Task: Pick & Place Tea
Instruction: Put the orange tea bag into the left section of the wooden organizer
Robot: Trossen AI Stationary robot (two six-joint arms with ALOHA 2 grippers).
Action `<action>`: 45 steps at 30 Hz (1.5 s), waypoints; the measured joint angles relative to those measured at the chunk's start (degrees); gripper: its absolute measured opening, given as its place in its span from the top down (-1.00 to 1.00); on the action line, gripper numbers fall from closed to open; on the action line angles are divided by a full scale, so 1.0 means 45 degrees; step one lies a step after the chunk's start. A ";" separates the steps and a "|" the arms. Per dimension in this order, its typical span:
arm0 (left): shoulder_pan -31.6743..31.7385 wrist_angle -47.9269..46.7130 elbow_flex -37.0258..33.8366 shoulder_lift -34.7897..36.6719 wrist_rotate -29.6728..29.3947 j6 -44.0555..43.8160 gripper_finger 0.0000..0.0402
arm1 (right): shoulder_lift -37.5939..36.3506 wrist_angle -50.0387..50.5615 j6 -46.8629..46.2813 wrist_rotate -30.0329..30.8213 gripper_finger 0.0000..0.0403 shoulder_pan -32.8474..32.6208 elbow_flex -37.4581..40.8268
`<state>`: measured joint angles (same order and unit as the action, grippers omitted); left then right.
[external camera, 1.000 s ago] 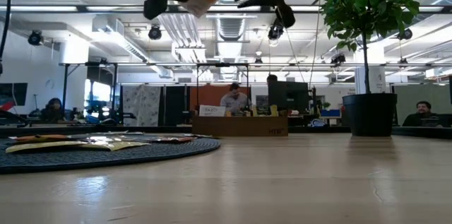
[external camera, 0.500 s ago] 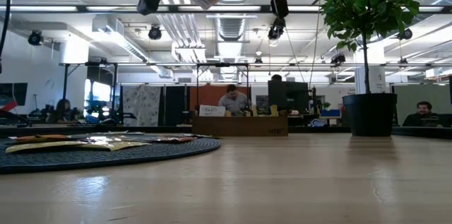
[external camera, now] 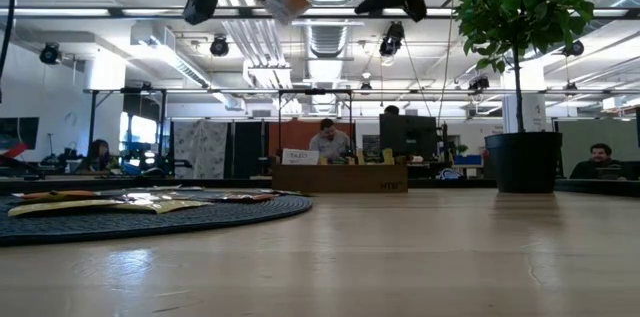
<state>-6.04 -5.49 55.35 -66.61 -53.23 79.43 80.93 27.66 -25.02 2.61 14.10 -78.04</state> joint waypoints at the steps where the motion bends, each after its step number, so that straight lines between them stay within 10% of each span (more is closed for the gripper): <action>1: 0.0051 -0.0701 0.0130 -0.0014 0.0078 -0.0703 1.00 | 0.0000 0.0064 0.0537 0.0500 0.32 -0.0275 -0.0026; 11: 0.1931 -0.8515 0.3048 -0.0504 0.6051 -0.9679 1.00 | 0.0362 -0.0517 0.4328 0.4611 0.38 -0.2388 -0.0030; 26: 0.4760 -1.4866 0.6926 -0.4619 0.8364 -1.1007 1.00 | 0.2188 -0.0528 0.3653 0.3995 0.36 -0.2840 -0.0302; 30: 0.4545 -1.4928 0.6560 -0.4872 0.7443 -1.1123 1.00 | 0.2120 0.0045 0.2431 0.4176 0.36 -0.2791 -0.0302; 38: 0.3763 -1.4225 0.3944 -0.3719 0.0716 -0.9035 1.00 | 0.0878 0.1558 0.0337 0.4111 0.43 -0.2176 -0.0299; 45: 0.2436 -1.3830 0.2089 -0.2101 -0.0121 -0.7018 1.00 | -0.0112 0.0459 -0.0815 -0.0374 0.46 -0.0249 -0.0316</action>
<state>4.92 -67.73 64.75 -76.06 -53.78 47.85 80.42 29.73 -28.69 0.93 12.98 -79.46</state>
